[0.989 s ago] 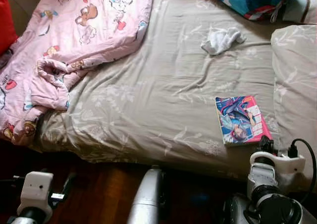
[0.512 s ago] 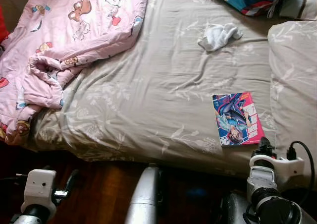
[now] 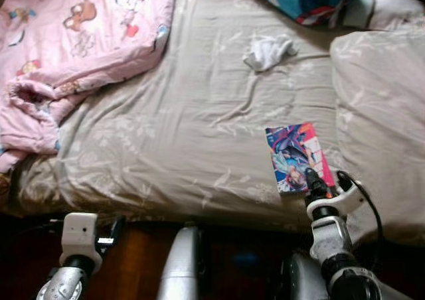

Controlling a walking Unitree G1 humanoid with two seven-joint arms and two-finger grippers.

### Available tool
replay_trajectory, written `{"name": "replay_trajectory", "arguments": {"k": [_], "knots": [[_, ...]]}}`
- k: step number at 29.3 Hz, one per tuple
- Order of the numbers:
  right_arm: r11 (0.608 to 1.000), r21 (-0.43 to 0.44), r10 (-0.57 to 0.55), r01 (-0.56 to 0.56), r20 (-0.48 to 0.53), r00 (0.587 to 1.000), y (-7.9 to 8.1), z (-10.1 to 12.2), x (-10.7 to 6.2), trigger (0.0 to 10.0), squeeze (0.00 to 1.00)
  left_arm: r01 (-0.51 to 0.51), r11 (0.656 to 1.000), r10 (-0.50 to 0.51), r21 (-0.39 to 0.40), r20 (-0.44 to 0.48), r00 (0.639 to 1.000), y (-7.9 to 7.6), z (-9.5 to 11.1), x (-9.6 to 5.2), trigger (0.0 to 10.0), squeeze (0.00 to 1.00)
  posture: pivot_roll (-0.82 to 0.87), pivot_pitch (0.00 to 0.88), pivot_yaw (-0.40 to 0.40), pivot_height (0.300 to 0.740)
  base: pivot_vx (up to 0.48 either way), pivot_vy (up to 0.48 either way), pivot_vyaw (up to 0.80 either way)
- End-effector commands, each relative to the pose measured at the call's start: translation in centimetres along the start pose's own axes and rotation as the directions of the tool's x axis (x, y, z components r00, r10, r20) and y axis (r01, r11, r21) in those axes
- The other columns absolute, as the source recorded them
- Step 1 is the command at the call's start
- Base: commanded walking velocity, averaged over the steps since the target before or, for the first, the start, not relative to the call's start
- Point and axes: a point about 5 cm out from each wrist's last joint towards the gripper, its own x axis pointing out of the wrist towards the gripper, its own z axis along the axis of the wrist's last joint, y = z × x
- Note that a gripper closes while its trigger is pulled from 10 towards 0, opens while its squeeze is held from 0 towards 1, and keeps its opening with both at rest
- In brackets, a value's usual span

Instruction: Clean up the room

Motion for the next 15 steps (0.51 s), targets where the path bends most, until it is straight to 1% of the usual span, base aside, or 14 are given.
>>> {"name": "replay_trajectory", "arguments": {"k": [1,3,4,6,7,9,10,12,13,15], "knots": [[1.0,0.011,-0.026,0.027,-0.027,0.999,-0.7,-0.9,-0.7,10.0,0.0,-0.024,1.0,0.024,0.012,-0.061,0.998,0.6,-1.6,-1.0,10.0,0.0,0.23,0.313,0.085,0.645,0.0,0.0,0.0],[1.0,0.013,-0.026,0.027,-0.03,0.999,-0.7,-1.0,-0.7,10.0,0.0,-0.026,1.0,0.027,0.013,-0.063,0.998,0.7,-1.8,-1.1,10.0,0.0,0.23,0.313,0.083,0.645,0.0,0.0,0.0],[0.999,-0.029,-0.017,0.015,-0.071,0.997,-0.7,-1.6,-1.0,10.0,0.0,-0.039,0.999,0.04,0.014,-0.065,0.997,0.9,-2.0,-1.2,10.0,0.0,0.23,0.314,0.081,0.645,0.0,0.0,0.0],[0.995,-0.104,-0.02,0.008,-0.114,0.993,-0.8,-2.0,-1.2,10.0,0.0,-0.046,0.999,0.047,0.015,-0.063,0.997,1.0,-2.0,-1.2,10.0,0.0,0.24,0.316,0.079,0.645,0.0,0.0,0.0],[0.974,-0.226,-0.022,-0.017,-0.167,0.986,-0.9,-2.6,-1.5,10.0,0.0,-0.05,0.999,0.051,0.016,-0.059,0.997,1.1,-2.0,-1.2,10.0,0.0,0.24,0.32,0.079,0.645,0.0,0.0,0.0],[0.93,-0.365,-0.049,-0.048,-0.251,0.967,-1.1,-3.6,-2.0,10.0,0.0,-0.053,0.998,0.054,0.019,-0.056,0.997,1.1,-2.0,-1.1,10.0,0.0,0.24,0.324,0.079,0.645,0.0,0.0,0.0],[0.897,-0.435,-0.057,-0.078,-0.289,0.956,-1.2,-4.0,-2.2,10.0,0.0,-0.054,0.998,0.055,0.019,-0.055,0.997,1.1,-2.0,-1.1,10.0,0.0,0.23,0.328,0.078,0.645,0.0,0.0,0.0],[0.812,-0.564,-0.082,-0.149,-0.363,0.928,-1.5,-4.7,-2.6,10.0,0.0,-0.055,0.998,0.056,0.02,-0.052,0.997,1.1,-2.0,-1.1,10.0,0.0,0.23,0.331,0.075,0.645,0.0,0.0,0.0],[0.784,-0.595,-0.079,-0.179,-0.382,0.921,-1.5,-4.9,-2.7,10.0,0.0,-0.054,0.998,0.055,0.02,-0.051,0.997,1.0,-2.0,-1.0,10.0,0.0,0.23,0.331,0.075,0.645,0.0,0.0,0.0],[0.79,-0.581,-0.072,-0.197,-0.406,0.911,-1.4,-5.1,-2.8,10.0,0.0,-0.052,0.998,0.052,0.019,-0.048,0.997,0.9,-2.0,-0.9,10.0,0.0,0.23,0.333,0.073,0.645,0.0,0.0,0.0]]}}
